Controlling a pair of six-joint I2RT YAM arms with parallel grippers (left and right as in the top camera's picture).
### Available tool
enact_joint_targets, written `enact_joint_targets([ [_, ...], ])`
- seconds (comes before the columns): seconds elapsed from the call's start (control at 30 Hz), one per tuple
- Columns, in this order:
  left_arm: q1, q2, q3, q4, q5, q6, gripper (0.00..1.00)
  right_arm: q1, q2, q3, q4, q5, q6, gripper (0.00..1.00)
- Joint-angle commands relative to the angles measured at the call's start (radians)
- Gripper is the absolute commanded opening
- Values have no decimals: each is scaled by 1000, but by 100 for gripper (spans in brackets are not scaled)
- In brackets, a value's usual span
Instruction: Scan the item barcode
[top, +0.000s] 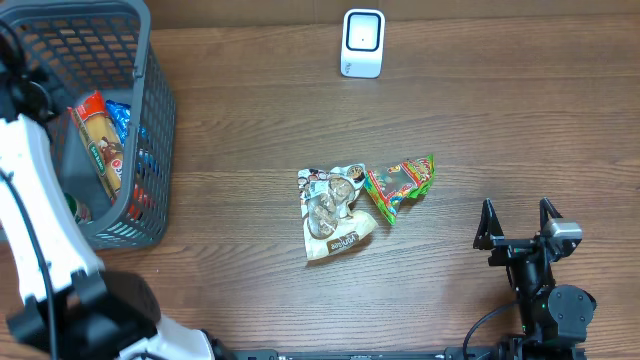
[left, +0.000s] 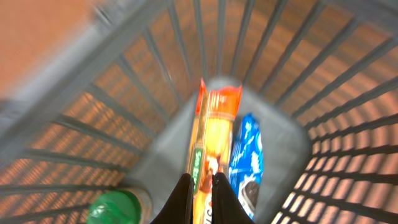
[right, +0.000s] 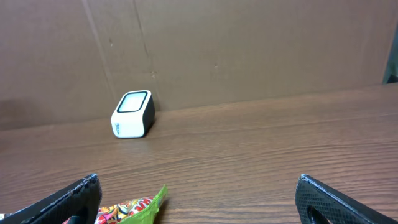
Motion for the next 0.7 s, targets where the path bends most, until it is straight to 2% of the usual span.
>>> enact_joint_targets([
  [0.0,-7,-6,0,-2,-13,18,4,-3,-10,-11,3,9,-3,100],
  [0.23,-6,53,-1,-42,-13,18,6,-3,-10,-11,3,9,-3,100],
  [0.27,-6,69,-1,-43,-13,18,14,-3,-10,-11,3,9,-3,100],
  [0.3,-6,88,-1,-45,-13,18,28,-3,-10,-11,3,9,-3,100],
  [0.37,-5,130,-1,-48,-13,28,80,-3,-10,-11,3,9,-3,100],
  [0.4,-5,153,-1,-51,-13,38,100,-3,-10,-11,3,9,-3,100],
  [0.67,-3,339,-1,-52,-13,48,100,-3,-10,-11,3,9,-3,100],
])
